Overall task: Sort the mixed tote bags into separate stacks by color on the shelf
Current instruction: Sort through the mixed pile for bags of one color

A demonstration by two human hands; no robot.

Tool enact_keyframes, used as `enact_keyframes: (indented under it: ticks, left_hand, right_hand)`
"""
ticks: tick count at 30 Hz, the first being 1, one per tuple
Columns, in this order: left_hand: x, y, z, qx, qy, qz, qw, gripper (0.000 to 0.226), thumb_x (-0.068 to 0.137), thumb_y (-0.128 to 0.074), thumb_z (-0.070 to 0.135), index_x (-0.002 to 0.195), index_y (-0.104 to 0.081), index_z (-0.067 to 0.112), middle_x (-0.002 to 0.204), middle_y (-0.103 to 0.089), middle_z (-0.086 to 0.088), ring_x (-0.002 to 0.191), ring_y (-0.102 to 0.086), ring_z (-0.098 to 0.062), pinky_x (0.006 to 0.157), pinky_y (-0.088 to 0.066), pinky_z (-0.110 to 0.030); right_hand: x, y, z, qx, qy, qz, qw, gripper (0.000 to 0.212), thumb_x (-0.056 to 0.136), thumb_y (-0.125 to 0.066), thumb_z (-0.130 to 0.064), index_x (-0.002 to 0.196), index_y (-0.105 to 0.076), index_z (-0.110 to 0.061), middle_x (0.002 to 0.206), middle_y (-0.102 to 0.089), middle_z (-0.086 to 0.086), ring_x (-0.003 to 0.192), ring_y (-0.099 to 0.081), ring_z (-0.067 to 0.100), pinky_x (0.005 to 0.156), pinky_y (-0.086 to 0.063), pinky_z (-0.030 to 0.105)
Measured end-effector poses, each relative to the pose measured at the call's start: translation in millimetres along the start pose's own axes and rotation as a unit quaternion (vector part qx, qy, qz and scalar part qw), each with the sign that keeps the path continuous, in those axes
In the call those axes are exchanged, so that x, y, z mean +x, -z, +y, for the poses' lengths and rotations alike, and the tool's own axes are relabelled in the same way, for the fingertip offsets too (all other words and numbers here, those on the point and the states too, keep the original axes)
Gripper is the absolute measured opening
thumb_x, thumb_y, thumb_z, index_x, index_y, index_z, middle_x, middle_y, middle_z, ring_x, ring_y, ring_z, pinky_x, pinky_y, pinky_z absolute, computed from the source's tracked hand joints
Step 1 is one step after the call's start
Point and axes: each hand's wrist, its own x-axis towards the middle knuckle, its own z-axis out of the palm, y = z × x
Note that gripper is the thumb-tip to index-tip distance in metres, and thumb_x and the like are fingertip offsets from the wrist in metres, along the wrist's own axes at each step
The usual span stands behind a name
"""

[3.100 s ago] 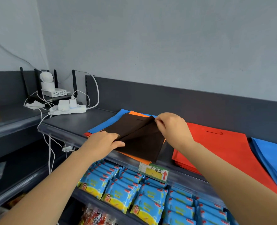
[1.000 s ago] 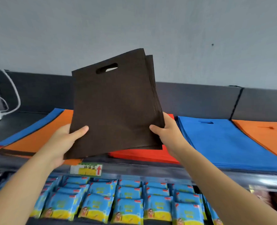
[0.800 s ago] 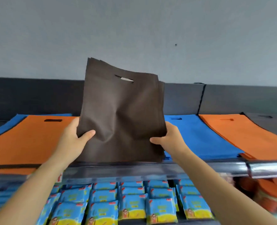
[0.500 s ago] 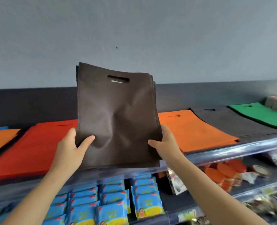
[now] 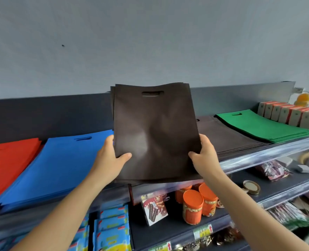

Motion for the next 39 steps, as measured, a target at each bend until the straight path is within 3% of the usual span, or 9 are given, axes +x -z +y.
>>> enact_keyframes:
  ticks: [4, 7, 10, 16, 22, 26, 31, 35, 39]
  left_hand:
    - [32.5, -39.9, 21.9, -0.001, -0.044, -0.041, 0.998, 0.066, 0.089, -0.062, 0.029, 0.143, -0.025, 0.017, 0.132, -0.042, 0.010, 0.126, -0.042, -0.018, 0.093, -0.036, -0.026]
    - [61.3, -71.9, 33.7, 0.032, -0.054, -0.075, 0.995, 0.056, 0.088, -0.061, 0.036, 0.134, -0.036, 0.014, 0.131, -0.050, 0.001, 0.120, -0.048, -0.021, 0.091, -0.040, -0.029]
    - [86.7, -107.6, 42.1, 0.063, -0.045, -0.134, 0.988, 0.045, 0.086, -0.063, 0.037, 0.119, -0.046, 0.013, 0.124, -0.056, -0.005, 0.113, -0.053, -0.025, 0.092, -0.044, -0.036]
    - [109.2, -162.9, 62.3, 0.095, -0.071, -0.209, 0.971, 0.050, 0.083, -0.066, 0.043, 0.119, -0.047, 0.012, 0.123, -0.054, -0.004, 0.111, -0.053, -0.023, 0.091, -0.044, -0.035]
    - [117.1, -200.6, 80.1, 0.111, -0.060, -0.197, 0.972, 0.061, 0.074, -0.068, 0.057, 0.113, -0.051, 0.013, 0.115, -0.057, -0.002, 0.106, -0.055, -0.025, 0.089, -0.047, -0.041]
    - [112.1, -222.9, 94.0, 0.125, -0.036, -0.191, 0.973, 0.053, 0.077, -0.065, 0.057, 0.102, -0.054, 0.013, 0.105, -0.060, -0.004, 0.095, -0.057, -0.027, 0.079, -0.048, -0.038]
    - [99.4, -233.6, 110.0, 0.275, -0.026, -0.160, 0.948, 0.049, 0.084, -0.051, 0.064, 0.085, -0.047, 0.015, 0.081, -0.053, 0.001, 0.076, -0.050, -0.023, 0.066, -0.040, -0.032]
    - [91.0, -227.8, 119.2, 0.314, -0.062, -0.087, 0.943, 0.052, 0.089, -0.047, 0.060, 0.111, -0.059, 0.014, 0.101, -0.065, -0.002, 0.094, -0.059, -0.027, 0.072, -0.043, -0.032]
    - [77.9, -200.9, 116.0, 0.312, -0.078, -0.037, 0.946, 0.043, 0.089, -0.047, 0.059, 0.110, -0.063, 0.025, 0.101, -0.068, 0.002, 0.096, -0.061, -0.025, 0.076, -0.047, -0.033]
  right_hand:
    - [35.7, 24.2, 20.5, -0.028, -0.034, 0.050, 0.998, 0.056, 0.080, -0.049, 0.009, 0.130, -0.046, -0.015, 0.116, -0.058, 0.003, 0.105, -0.051, 0.018, 0.086, -0.039, 0.026]
    - [64.9, 44.0, 34.1, -0.082, -0.055, 0.058, 0.993, 0.057, 0.080, -0.048, 0.007, 0.133, -0.045, -0.013, 0.120, -0.058, 0.009, 0.112, -0.052, 0.026, 0.084, -0.037, 0.026]
    - [93.2, 65.2, 52.1, -0.171, -0.076, 0.056, 0.981, 0.050, 0.086, -0.052, -0.002, 0.134, -0.045, -0.010, 0.125, -0.057, 0.013, 0.115, -0.051, 0.030, 0.088, -0.039, 0.031]
    - [126.8, 94.1, 87.5, -0.268, -0.128, 0.066, 0.953, 0.047, 0.088, -0.050, -0.006, 0.135, -0.044, -0.007, 0.131, -0.052, 0.017, 0.121, -0.046, 0.033, 0.098, -0.039, 0.039]
    - [163.6, 119.1, 105.1, -0.307, -0.111, 0.089, 0.941, 0.051, 0.085, -0.051, -0.003, 0.136, -0.045, -0.006, 0.132, -0.052, 0.018, 0.123, -0.045, 0.034, 0.098, -0.038, 0.039]
    - [185.8, 138.7, 117.1, -0.329, -0.103, 0.069, 0.936, 0.059, 0.081, -0.051, 0.000, 0.139, -0.043, -0.008, 0.137, -0.049, 0.016, 0.127, -0.043, 0.034, 0.100, -0.038, 0.040]
    - [202.3, 151.1, 135.1, -0.368, -0.111, -0.021, 0.923, 0.045, 0.078, -0.052, 0.001, 0.122, -0.059, -0.006, 0.121, -0.059, 0.018, 0.109, -0.054, 0.035, 0.085, -0.047, 0.038]
    - [214.1, 142.7, 137.0, -0.386, -0.042, -0.012, 0.921, 0.053, 0.074, -0.055, 0.001, 0.125, -0.059, -0.010, 0.124, -0.058, 0.018, 0.112, -0.052, 0.036, 0.089, -0.048, 0.041]
    - [215.7, 104.2, 110.0, -0.314, 0.056, -0.023, 0.947, 0.052, 0.076, -0.055, 0.005, 0.126, -0.059, -0.009, 0.130, -0.055, 0.018, 0.119, -0.050, 0.036, 0.096, -0.041, 0.039]
